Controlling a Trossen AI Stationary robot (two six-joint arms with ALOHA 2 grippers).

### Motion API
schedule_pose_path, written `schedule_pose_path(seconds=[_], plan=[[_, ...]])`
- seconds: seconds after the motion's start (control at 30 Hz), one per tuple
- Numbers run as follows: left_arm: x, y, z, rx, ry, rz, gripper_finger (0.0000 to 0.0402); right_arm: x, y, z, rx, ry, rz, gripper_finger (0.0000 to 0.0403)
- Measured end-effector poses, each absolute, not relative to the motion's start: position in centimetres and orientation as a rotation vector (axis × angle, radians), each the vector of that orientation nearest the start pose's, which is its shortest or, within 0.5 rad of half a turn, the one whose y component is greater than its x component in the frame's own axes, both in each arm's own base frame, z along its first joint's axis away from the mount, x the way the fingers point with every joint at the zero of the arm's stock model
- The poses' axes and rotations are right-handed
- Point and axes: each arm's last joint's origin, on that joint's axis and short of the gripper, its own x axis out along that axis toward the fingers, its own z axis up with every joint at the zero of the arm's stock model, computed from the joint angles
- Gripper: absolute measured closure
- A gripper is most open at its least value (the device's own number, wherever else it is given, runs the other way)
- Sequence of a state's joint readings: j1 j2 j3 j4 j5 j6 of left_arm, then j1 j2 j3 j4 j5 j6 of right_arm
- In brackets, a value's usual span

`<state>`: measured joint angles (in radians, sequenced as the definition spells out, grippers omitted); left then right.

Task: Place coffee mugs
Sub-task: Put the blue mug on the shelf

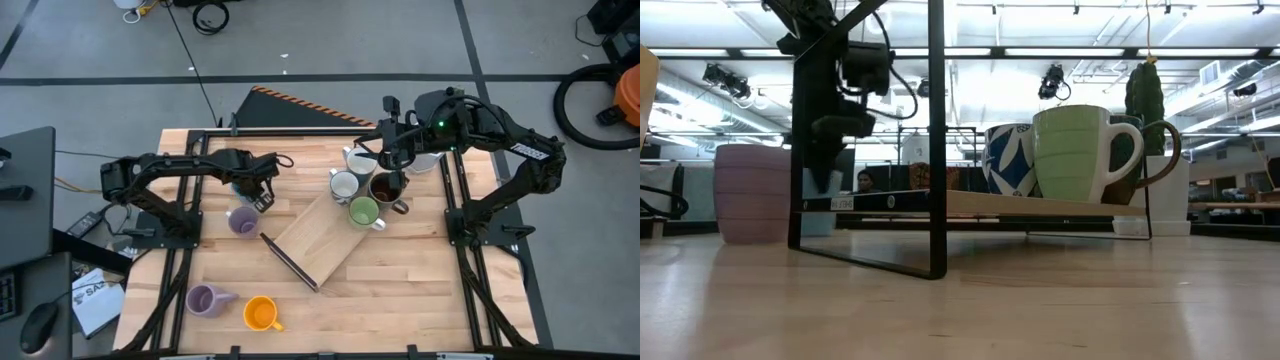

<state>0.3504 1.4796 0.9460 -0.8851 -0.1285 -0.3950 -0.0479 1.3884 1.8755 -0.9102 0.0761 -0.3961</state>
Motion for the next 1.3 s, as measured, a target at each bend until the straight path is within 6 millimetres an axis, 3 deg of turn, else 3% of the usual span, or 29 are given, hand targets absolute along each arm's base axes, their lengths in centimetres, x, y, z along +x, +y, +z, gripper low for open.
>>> schedule_pose_path(seconds=[0.33,0.63,0.87,1.13,1.3], plan=[[25.8,9.4,23.7,-0.547,1.165,0.678,0.0377,24.8,-1.4,49.2,-0.402,0.437,-0.036,0.0268],[29.7,6.0,27.2,-0.562,1.065,0.556,0.0377,24.8,-1.4,49.2,-0.403,0.438,-0.036,0.0268],[34.2,3.4,27.4,-0.541,1.146,0.439,0.0372,24.8,-1.4,49.2,-0.401,0.438,-0.037,0.0268],[37.9,1.6,28.3,-0.447,1.187,0.386,0.0369,24.8,-1.4,49.1,-0.402,0.443,-0.035,0.0268],[39.7,1.0,27.0,-0.41,1.214,0.357,0.0368,24.8,-1.4,49.1,-0.402,0.446,-0.035,0.0268]])
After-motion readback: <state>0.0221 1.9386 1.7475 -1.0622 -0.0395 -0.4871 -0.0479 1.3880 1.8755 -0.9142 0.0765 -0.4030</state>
